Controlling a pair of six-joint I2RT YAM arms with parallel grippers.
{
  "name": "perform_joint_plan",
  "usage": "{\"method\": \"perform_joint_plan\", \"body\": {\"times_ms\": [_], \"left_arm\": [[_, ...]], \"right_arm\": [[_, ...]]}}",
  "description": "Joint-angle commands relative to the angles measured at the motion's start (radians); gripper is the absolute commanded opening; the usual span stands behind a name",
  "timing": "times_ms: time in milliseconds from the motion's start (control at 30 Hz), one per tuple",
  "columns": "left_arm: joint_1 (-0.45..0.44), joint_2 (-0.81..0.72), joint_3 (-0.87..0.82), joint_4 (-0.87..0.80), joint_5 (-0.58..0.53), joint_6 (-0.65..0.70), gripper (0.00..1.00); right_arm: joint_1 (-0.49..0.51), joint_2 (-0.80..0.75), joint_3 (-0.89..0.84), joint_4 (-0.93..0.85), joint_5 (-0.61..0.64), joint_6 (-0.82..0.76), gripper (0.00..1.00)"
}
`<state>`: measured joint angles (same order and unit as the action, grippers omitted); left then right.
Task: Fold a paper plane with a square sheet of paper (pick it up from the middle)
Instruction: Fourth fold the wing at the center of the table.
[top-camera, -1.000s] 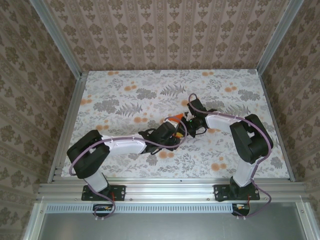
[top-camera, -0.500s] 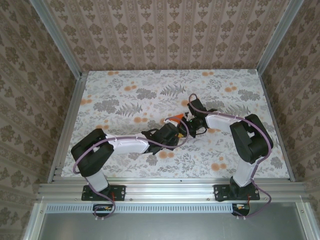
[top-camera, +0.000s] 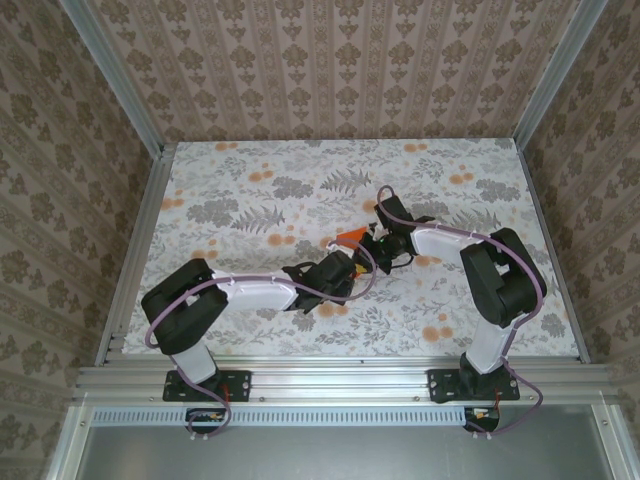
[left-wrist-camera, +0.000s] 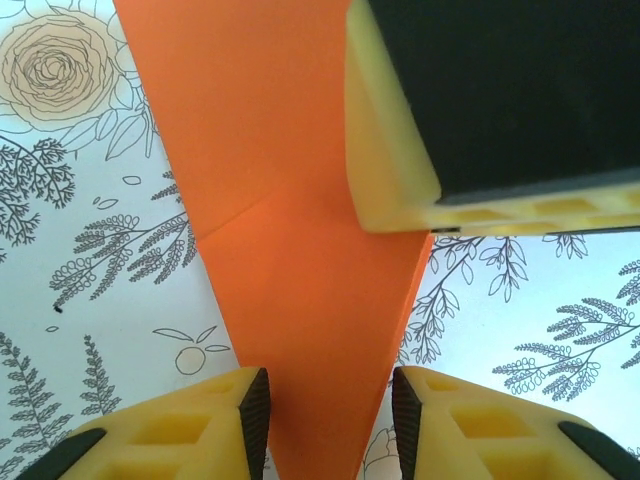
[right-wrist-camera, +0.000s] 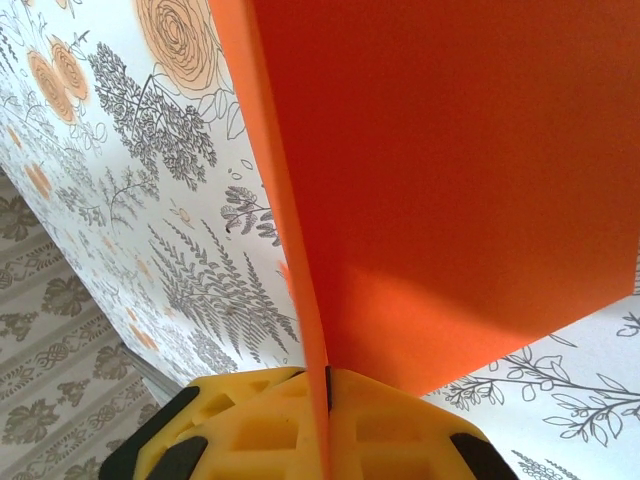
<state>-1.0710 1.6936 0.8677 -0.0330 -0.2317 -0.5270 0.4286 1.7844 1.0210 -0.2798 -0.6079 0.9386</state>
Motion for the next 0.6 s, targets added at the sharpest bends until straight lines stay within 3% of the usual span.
{"method": "perform_joint_plan", "body": {"times_ms": [0, 333, 567], "left_arm": [[-0.022, 0.023, 0.016, -0.009, 0.014, 0.030, 0.38], [-0.021, 0.024, 0.036, -0.010, -0.020, 0.033, 0.27], [-0.021, 0.031, 0.046, -0.008, -0.021, 0.020, 0.28]], "right_arm": [[0.000, -0.023, 0.033, -0.002, -0.021, 0.004, 0.01], [0.001, -0.019, 0.032, -0.021, -0.021, -0.014, 0.02], [0.001, -0.008, 0.038, -0.026, -0.026, -0.022, 0.02]]}}
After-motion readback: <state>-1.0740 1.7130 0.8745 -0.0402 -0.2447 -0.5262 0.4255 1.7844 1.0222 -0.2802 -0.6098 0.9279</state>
